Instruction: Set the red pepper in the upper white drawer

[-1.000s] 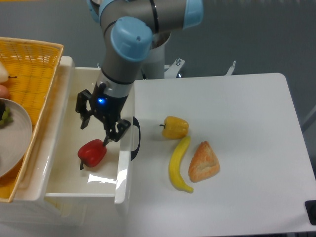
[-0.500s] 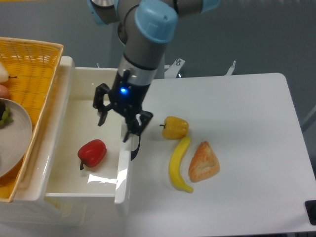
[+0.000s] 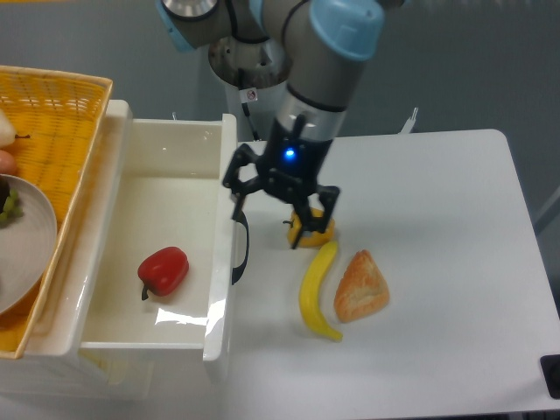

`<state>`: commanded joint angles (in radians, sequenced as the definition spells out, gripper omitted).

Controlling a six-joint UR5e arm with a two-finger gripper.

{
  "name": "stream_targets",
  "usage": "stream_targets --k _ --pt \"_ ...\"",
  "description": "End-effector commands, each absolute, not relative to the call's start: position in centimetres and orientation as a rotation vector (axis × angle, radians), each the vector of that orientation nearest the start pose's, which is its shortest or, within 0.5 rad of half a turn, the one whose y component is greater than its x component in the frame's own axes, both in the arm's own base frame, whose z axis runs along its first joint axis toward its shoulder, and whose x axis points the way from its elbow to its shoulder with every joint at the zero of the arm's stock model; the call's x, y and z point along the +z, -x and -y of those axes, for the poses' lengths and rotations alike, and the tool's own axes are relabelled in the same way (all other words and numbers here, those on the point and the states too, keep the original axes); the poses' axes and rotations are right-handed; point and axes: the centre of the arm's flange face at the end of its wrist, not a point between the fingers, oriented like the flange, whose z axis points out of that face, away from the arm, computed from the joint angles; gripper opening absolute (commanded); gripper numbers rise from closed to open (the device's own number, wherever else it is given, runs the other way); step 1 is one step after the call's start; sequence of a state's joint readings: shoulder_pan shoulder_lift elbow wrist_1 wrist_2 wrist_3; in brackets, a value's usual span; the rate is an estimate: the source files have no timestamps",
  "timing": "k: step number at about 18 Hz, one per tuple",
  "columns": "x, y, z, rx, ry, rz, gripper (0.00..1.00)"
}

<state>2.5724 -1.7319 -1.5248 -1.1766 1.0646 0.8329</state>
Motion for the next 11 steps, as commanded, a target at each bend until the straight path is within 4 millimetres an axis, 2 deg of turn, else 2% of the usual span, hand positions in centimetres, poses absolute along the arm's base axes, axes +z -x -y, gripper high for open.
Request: stream_targets --k 5,8,11 --pt "47.7 42.1 -44.5 -0.009 2.591 0.05 1.0" --pt "46.3 43.2 -44.0 0.075 2.671 -0.035 1.0" --pt "43.8 44.5 -44.1 0.084 2.736 -0.061 1.0"
